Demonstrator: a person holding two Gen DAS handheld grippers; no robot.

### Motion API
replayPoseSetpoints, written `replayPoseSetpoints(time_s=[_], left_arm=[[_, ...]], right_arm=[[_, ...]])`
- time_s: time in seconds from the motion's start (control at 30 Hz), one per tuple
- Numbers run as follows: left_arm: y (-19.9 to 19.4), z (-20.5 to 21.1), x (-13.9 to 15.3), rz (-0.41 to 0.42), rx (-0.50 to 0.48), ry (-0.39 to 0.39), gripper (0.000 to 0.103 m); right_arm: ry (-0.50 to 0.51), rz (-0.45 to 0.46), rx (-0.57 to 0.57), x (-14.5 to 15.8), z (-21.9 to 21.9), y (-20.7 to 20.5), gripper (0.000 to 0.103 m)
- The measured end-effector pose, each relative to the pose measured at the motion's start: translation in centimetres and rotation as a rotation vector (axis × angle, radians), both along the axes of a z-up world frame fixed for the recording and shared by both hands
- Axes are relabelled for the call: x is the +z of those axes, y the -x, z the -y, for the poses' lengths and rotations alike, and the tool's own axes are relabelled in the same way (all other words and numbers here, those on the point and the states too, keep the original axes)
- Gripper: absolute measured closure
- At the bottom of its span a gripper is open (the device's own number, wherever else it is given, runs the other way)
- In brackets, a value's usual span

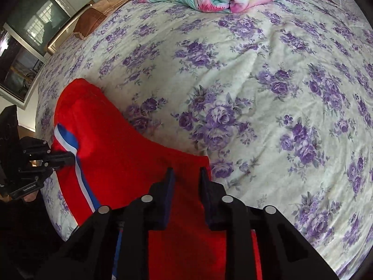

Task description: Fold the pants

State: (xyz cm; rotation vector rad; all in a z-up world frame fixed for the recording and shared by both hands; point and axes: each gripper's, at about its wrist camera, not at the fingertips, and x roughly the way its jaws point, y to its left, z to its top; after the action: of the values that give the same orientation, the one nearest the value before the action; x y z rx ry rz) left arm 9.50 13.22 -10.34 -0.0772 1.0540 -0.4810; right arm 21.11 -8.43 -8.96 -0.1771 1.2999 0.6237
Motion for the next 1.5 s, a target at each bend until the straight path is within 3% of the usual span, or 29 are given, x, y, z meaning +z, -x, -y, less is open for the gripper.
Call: replayPoseSetpoints(time_s=[0.1,0.2,0.37,0.43,0.5,0.6,0.7,0.73,0.77,0.83,0.87,0.9,1.0,1.07,1.13,1.2,1.33,1.43,1.47,1.5], left_arm=[[-0.2,0.2,0.2,-0.003,0.004,-0.019,0.102],[-0.6,0.8,0.7,0.014,0.011,-0.072,0.102],[-1.5,0.7,0.3,0.002,0.026,-0.055,0.102],[-1.5,0.5,0.4,-0.007,0.029,-0.051,0.102],[-1.3,0.8,0.9,-0.015,0.035,-0.072,0.102],[-0.3,1.3,3.4,0.02,0.044,-0.113,0.097],[0.6,3.2,6.8,0.085,-0.003,-0.08,0.078],[0.7,4.3,7.5,0.096,-0.028,-0.06,0.064],[0.6,5.6,8.0,0.102,-0.048,-0.044,0.057],[-0.3,8.8,7.9,0.078,-0.105,-0.021,0.056],[-1.1,10.7,7.4,0.053,-0.14,-0.006,0.057],[-1.9,12.5,6.6,0.029,-0.17,0.0,0.057],[-4.4,17.1,3.4,-0.04,-0.194,-0.052,0.059],[-5.7,18.6,1.0,-0.101,-0.196,-0.082,0.069],[-6.3,19.0,-1.0,-0.13,-0.183,-0.12,0.073],[-6.1,18.5,-1.4,-0.096,-0.185,-0.11,0.078],[-6.2,18.4,-1.5,-0.066,-0.199,-0.1,0.079],[-5.7,18.5,-1.2,-0.033,-0.206,-0.121,0.079],[-5.4,18.4,-1.1,-0.032,-0.207,-0.128,0.079],[-4.9,18.2,-0.9,-0.04,-0.209,-0.124,0.079]], right_arm=[[0.014,0.077,-0.085,1.5,0.2,0.2,0.096],[0.033,0.188,-0.096,3.8,-0.6,0.4,0.097],[0.106,0.135,-0.099,-1.0,-1.6,-1.4,0.094],[0.1,0.147,-0.097,-0.4,-1.5,-1.4,0.091],[0.067,0.121,-0.143,0.8,-0.4,-1.3,0.068],[0.019,0.181,-0.225,5.1,2.7,0.9,0.06],[0.014,0.281,-0.299,9.2,6.3,5.2,0.046],[0.018,0.291,-0.324,9.8,7.4,6.9,0.046],[0.019,0.283,-0.346,9.9,8.4,8.4,0.046],[0.014,0.245,-0.379,8.8,10.0,11.5,0.068],[0.016,0.217,-0.385,7.8,10.4,12.9,0.091],[0.008,0.19,-0.389,6.8,10.5,14.0,0.095],[-0.018,0.184,-0.427,4.4,10.0,16.1,0.095],[-0.039,0.203,-0.454,3.6,9.6,16.7,0.095],[-0.036,0.17,-0.483,2.1,9.4,16.8,0.095],[-0.03,0.069,-0.478,-0.4,8.8,17.3,0.094],[0.001,0.151,-0.504,-0.6,7.8,18.6,0.095],[-0.106,0.106,-0.568,0.4,9.4,18.8,0.091],[-0.143,0.095,-0.598,1.0,10.5,19.2,0.085],[-0.176,0.096,-0.638,1.7,11.8,19.9,0.066]])
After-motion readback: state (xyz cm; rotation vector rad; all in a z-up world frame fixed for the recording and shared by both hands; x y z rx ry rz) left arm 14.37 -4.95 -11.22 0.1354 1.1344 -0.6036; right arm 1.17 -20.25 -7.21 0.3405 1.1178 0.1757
